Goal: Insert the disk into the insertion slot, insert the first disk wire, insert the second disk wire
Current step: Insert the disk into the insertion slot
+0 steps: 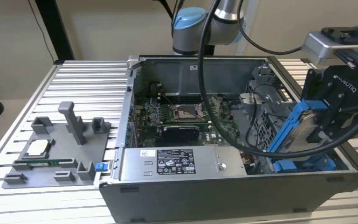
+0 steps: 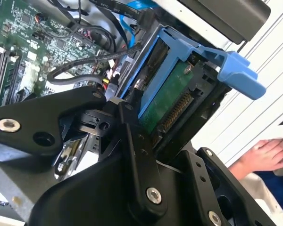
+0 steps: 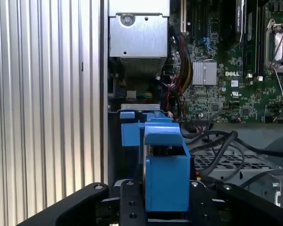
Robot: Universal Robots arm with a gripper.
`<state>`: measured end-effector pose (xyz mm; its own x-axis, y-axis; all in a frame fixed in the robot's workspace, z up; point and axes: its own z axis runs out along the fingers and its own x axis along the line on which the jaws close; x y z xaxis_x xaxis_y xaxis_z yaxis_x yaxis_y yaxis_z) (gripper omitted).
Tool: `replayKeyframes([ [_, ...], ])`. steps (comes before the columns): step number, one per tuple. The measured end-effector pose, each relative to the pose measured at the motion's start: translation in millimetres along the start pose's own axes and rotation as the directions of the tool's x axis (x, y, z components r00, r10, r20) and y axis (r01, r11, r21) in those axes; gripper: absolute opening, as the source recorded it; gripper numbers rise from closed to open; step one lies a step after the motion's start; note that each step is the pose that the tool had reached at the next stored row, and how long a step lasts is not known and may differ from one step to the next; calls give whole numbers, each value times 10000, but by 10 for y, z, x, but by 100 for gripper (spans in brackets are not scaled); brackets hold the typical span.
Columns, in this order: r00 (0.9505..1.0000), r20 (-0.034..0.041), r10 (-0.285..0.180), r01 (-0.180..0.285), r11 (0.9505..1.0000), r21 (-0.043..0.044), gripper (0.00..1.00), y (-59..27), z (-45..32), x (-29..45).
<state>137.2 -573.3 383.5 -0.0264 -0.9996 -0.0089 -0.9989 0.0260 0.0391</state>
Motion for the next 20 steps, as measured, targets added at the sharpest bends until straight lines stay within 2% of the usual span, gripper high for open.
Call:
replayKeyframes([
  [11, 10000, -1, 0, 0, 10000, 0, 0, 0, 5, 0],
  [12, 10000, -3, 0, 0, 10000, 0, 100, -1, 5, 0],
  [20, 10000, -2, 0, 0, 10000, 0, 100, -1, 6, 0],
])
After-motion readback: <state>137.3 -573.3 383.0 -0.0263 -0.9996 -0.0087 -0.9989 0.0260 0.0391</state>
